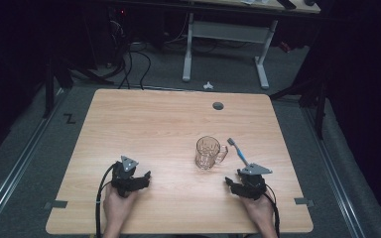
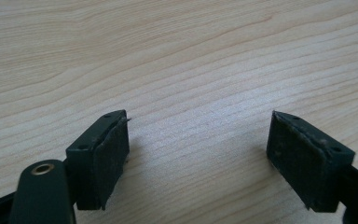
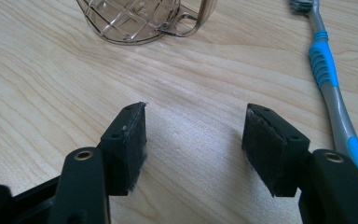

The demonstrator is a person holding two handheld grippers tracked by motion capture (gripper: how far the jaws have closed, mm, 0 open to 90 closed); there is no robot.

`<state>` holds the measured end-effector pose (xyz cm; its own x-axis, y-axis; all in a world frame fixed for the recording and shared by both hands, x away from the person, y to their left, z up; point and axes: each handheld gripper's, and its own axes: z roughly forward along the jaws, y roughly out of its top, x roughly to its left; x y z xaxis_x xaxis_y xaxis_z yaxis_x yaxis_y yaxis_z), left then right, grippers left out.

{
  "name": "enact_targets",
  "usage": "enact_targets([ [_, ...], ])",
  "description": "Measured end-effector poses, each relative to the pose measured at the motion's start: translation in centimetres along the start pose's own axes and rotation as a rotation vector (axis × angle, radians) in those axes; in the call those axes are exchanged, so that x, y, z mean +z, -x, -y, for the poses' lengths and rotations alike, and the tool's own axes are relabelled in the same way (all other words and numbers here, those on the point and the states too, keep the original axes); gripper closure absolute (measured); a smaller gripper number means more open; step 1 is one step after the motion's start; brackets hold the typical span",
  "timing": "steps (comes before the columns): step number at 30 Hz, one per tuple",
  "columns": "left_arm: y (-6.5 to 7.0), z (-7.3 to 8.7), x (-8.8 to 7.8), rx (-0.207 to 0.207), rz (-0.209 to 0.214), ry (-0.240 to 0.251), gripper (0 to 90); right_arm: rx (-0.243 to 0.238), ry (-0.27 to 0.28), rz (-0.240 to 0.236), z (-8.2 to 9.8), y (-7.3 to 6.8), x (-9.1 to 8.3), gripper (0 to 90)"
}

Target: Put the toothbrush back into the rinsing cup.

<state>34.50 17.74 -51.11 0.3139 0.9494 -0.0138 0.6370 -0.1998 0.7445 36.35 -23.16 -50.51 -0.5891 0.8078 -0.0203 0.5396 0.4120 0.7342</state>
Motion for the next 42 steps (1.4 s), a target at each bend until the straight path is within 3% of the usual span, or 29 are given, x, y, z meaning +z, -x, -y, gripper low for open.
enact_targets([
  [15, 0.00, 0.00, 0.00, 0.000, 0.000, 0.000, 21.5, -0.001, 0.000, 0.001, 0.01, 0.00, 0.00, 38.9],
  [31, -0.02, -0.01, -0.01, 0.000, 0.000, -0.001, 21.6, 0.028, -0.001, 0.023, 0.00, 0.11, -0.01, 39.0],
  [36, -0.01, -0.01, 0.00, -0.001, 0.000, 0.000, 21.6, 0.036, 0.007, 0.039, 0.10, 0.17, -0.15, 47.6],
  [42, -0.02, -0.01, -0.01, 0.001, 0.001, -0.001, 21.6, 0.036, 0.007, 0.040, 0.23, 0.23, -0.36, 51.2],
])
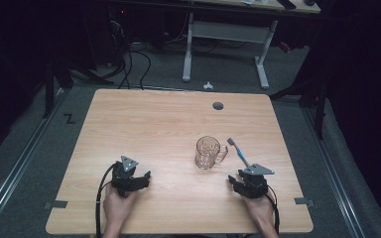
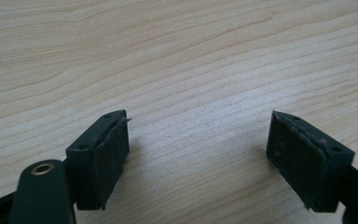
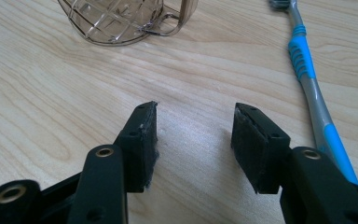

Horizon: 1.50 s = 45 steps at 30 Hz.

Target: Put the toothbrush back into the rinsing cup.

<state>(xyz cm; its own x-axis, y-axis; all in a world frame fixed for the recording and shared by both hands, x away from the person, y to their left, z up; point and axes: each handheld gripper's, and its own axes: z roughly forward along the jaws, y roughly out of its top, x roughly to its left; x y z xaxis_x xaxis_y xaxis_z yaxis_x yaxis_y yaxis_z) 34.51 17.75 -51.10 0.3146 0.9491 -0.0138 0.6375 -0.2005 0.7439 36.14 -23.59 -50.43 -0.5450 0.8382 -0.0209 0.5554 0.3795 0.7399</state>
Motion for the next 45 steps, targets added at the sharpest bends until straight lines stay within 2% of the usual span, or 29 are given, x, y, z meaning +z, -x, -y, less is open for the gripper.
enact_targets([
  [3, 0.0, 0.0, 0.0, 0.000, 0.000, 0.000, 21.6, 0.012, 0.000, -0.010, 0.1, 0.1, -0.2, 51.9],
  [25, 0.0, 0.0, 0.0, 0.000, 0.000, 0.000, 21.6, 0.006, 0.022, -0.004, 0.8, 0.6, -2.0, 57.5],
  [31, 0.0, 0.0, 0.0, 0.000, 0.000, 0.000, 21.6, 0.026, 0.036, 0.002, 1.2, 1.1, -2.4, 59.2],
  [45, 0.0, 0.0, 0.0, -0.001, -0.001, 0.001, 21.6, 0.034, 0.043, 0.020, 2.0, 2.1, -3.3, 61.3],
])
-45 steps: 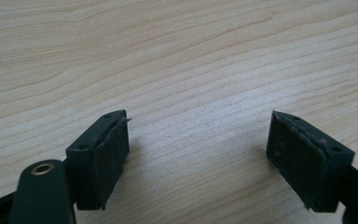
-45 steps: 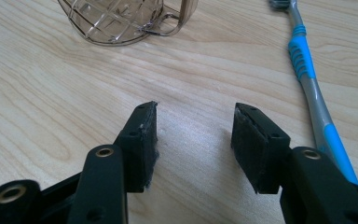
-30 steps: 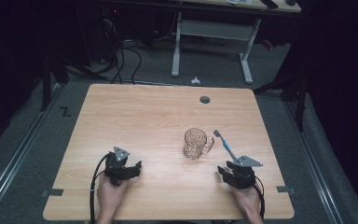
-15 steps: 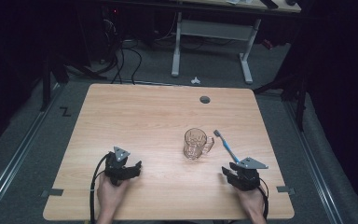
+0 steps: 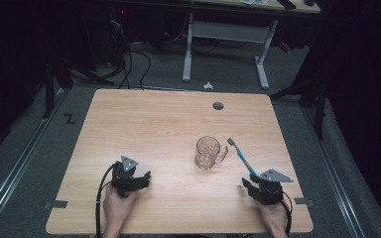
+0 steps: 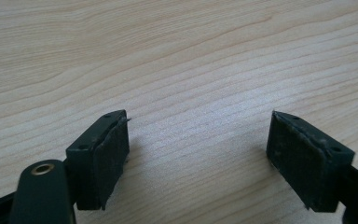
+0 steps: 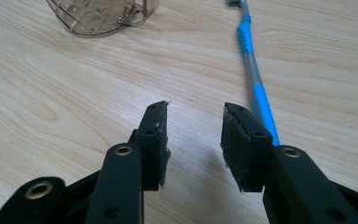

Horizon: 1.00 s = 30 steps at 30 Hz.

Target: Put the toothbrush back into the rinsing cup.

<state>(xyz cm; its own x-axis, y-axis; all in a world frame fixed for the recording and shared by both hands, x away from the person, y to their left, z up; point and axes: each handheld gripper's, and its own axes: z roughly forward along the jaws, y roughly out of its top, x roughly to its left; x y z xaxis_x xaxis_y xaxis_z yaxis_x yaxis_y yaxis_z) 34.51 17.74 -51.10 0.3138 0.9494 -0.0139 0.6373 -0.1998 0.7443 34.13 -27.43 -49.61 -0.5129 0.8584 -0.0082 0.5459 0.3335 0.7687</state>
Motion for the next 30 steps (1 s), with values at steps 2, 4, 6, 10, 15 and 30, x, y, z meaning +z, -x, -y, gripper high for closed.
enact_targets([
  [2, 0.0, 0.0, 0.0, 0.001, 0.000, -0.001, 21.6, 0.005, 0.000, 0.002, 0.1, 0.3, -0.1, 61.4],
  [4, 0.0, 0.0, 0.0, 0.000, 0.000, 0.000, 21.6, 0.013, 0.004, 0.004, 0.1, 0.5, -0.2, 61.4],
  [6, 0.0, 0.0, 0.0, -0.001, 0.000, 0.000, 21.6, 0.019, 0.004, 0.005, 0.1, 0.7, -0.4, 61.4],
  [10, 0.0, 0.0, 0.0, 0.000, 0.000, 0.000, 21.6, 0.022, 0.010, 0.006, 0.2, 0.9, -0.5, 61.5],
  [15, 0.0, 0.0, 0.0, 0.001, 0.000, -0.001, 21.6, 0.032, 0.009, 0.007, 0.2, 1.3, -0.6, 61.7],
  [30, 0.0, 0.0, 0.0, 0.000, 0.000, 0.000, 21.6, 0.032, 0.000, 0.016, -1.1, 2.5, -0.9, 62.0],
])
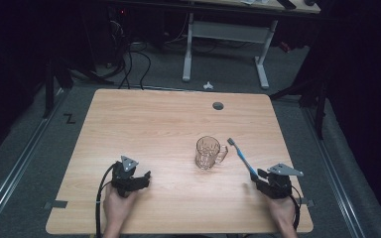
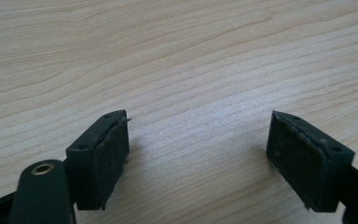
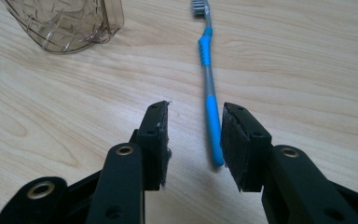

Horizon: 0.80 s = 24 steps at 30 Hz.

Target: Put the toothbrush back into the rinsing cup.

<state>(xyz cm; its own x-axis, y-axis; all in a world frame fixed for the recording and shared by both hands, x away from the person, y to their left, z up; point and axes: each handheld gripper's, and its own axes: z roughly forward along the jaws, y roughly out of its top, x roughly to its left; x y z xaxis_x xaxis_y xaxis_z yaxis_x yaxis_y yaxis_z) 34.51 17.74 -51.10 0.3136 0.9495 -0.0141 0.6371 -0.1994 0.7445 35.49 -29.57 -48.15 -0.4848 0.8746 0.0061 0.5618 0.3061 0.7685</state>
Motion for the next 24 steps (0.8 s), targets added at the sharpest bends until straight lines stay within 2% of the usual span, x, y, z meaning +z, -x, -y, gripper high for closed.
enact_targets([
  [24, 0.0, 0.0, 0.0, 0.000, 0.000, 0.000, 21.6, -0.035, -0.045, 0.023, -3.5, 1.6, 0.8, 61.8],
])
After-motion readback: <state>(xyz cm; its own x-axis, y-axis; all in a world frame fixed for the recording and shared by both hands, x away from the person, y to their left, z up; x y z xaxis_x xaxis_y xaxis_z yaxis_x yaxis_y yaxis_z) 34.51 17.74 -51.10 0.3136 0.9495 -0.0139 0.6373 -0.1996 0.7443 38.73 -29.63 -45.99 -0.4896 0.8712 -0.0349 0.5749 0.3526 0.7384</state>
